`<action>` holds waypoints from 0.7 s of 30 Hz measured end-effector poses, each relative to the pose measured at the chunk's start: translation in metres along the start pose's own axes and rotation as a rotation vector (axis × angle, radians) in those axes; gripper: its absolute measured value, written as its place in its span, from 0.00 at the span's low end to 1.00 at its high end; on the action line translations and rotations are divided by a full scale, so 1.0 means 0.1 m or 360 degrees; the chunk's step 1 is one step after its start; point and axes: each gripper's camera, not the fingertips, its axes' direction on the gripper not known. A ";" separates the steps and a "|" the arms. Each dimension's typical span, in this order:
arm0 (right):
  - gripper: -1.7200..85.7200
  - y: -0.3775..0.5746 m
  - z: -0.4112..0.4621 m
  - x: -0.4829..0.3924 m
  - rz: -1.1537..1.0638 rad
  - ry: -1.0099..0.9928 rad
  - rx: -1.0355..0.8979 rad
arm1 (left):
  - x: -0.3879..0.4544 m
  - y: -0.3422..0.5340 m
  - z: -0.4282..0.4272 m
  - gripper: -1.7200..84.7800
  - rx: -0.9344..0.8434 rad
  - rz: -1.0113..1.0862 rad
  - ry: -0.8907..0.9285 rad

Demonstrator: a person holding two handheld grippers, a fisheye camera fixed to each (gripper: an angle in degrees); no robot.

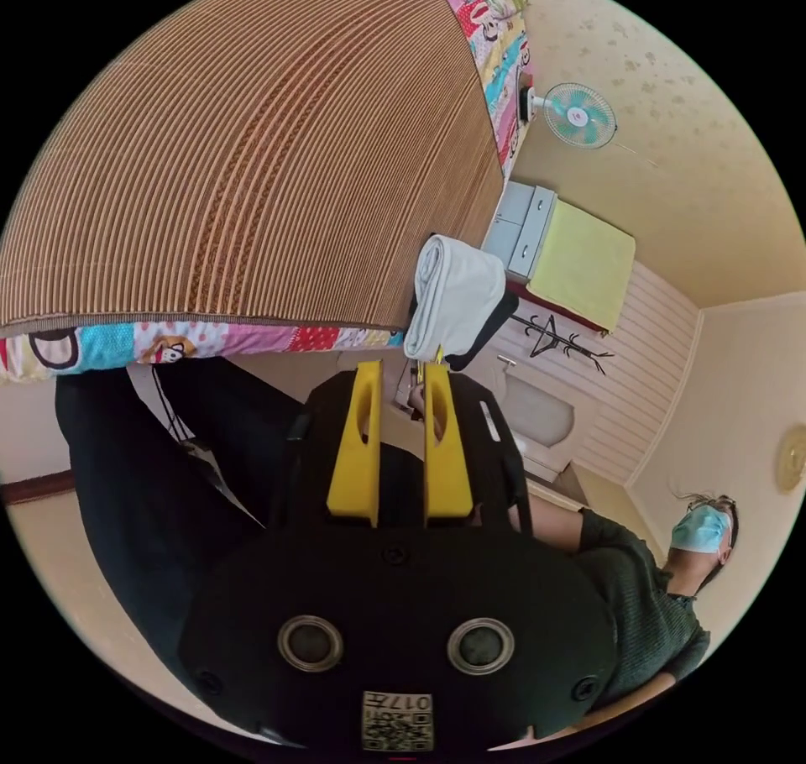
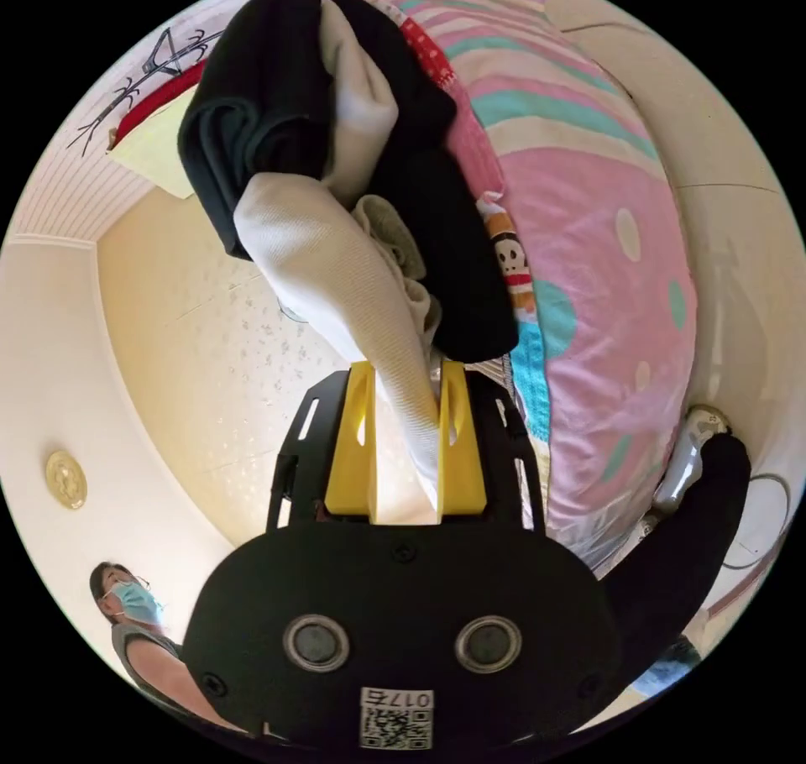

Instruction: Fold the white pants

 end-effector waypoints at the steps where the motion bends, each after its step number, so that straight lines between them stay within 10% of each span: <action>1: 0.12 0.04 -0.08 0.10 0.0029 -0.0096 0.0056 | 0.00 0.01 -0.03 0.11 0.0033 -0.0004 -0.0021; 14: 0.03 1.14 -0.54 1.01 0.0246 -0.0316 0.0630 | -1.23 1.31 -1.33 0.01 0.0747 -0.0923 -0.0653; 21: 0.02 1.25 0.49 1.12 0.0062 -0.0504 0.0411 | -2.02 2.34 -1.27 0.01 0.0895 -0.1493 -0.0178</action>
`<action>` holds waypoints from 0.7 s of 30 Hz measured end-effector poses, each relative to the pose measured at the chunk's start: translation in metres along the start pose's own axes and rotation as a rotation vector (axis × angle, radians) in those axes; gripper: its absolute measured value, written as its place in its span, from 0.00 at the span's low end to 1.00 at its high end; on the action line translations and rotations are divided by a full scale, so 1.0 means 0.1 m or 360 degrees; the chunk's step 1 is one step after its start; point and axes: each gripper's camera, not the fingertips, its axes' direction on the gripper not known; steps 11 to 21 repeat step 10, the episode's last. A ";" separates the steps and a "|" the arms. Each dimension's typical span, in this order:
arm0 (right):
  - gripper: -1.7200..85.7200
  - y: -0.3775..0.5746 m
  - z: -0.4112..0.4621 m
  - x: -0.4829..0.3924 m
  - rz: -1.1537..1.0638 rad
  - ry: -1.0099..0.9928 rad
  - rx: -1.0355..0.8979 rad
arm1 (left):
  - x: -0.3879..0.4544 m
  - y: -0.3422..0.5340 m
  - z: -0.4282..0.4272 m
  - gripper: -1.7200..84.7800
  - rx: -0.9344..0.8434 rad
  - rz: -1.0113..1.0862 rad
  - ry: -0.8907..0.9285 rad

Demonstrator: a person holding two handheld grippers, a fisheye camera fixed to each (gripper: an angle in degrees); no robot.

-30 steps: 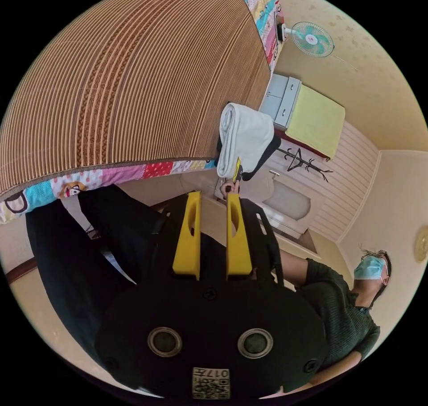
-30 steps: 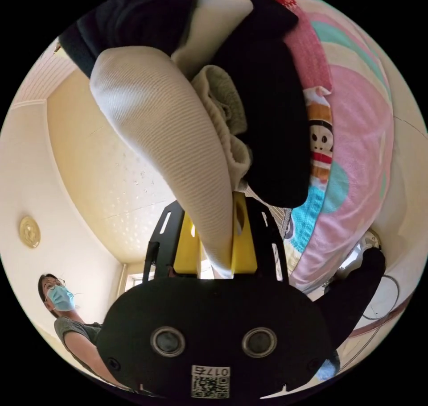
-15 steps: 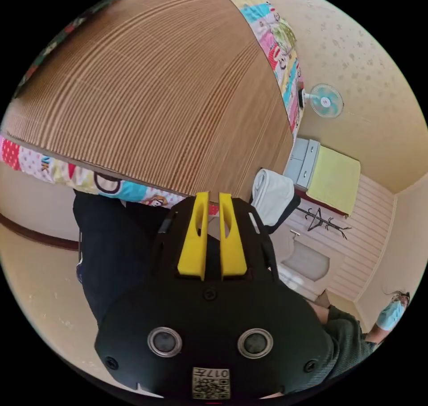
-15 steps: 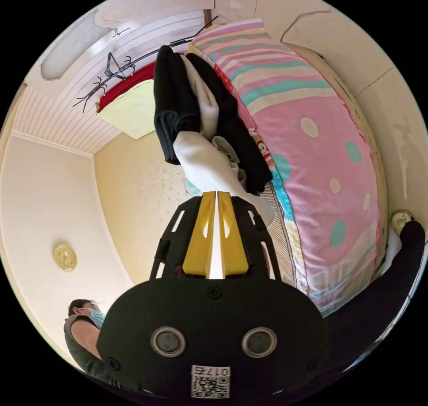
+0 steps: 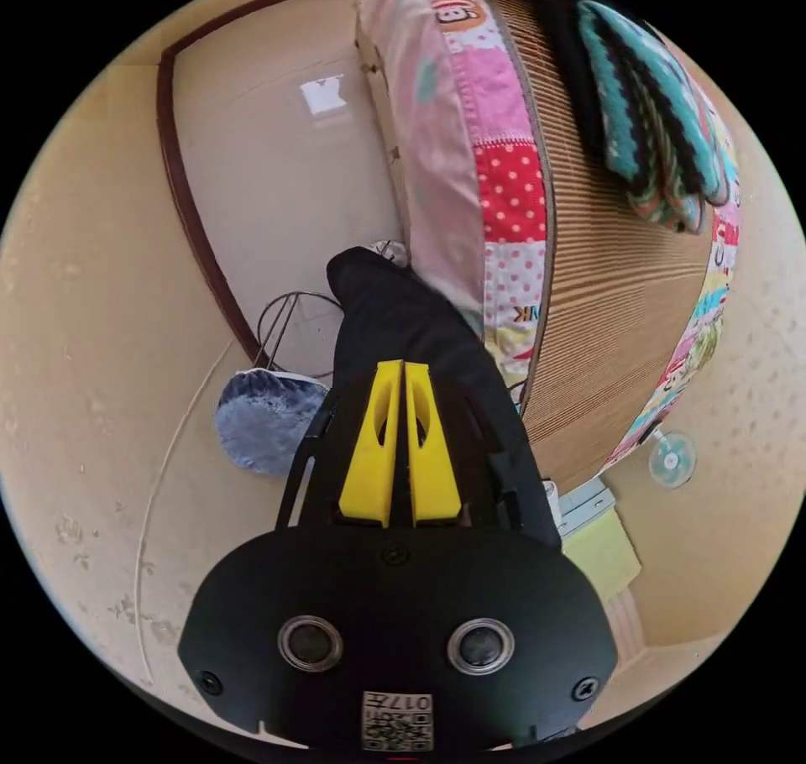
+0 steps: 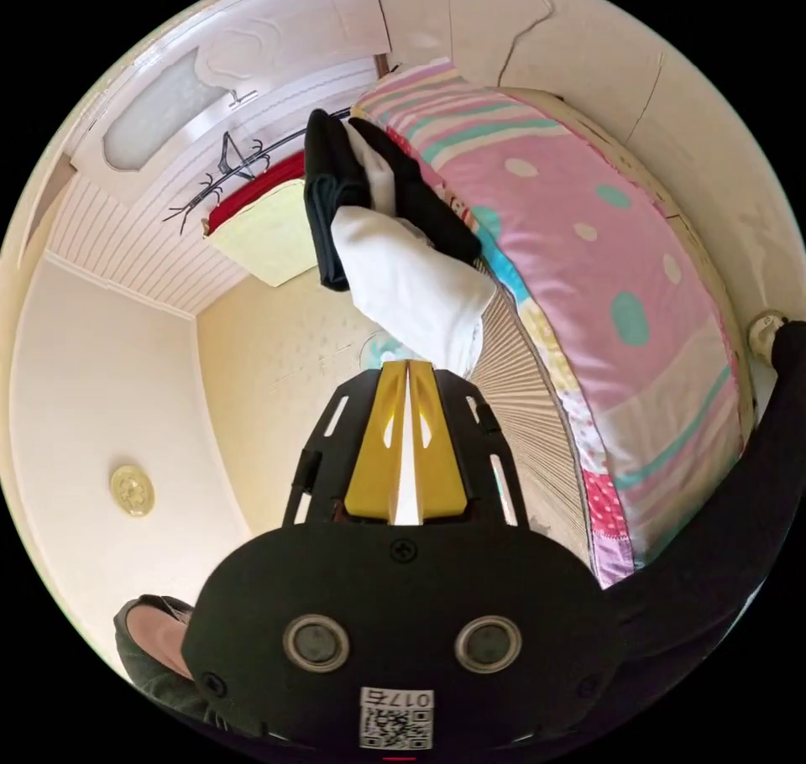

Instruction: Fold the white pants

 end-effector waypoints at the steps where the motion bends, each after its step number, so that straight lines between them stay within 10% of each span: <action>1: 0.02 0.08 0.23 0.07 -0.0014 0.0013 -0.0108 | -0.05 -0.03 -0.03 0.01 -0.0005 -0.0047 0.0035; 21: 0.02 0.91 1.24 0.71 -0.0038 0.0007 -0.0565 | 0.98 -0.49 -0.35 0.06 0.0001 0.0487 -0.0360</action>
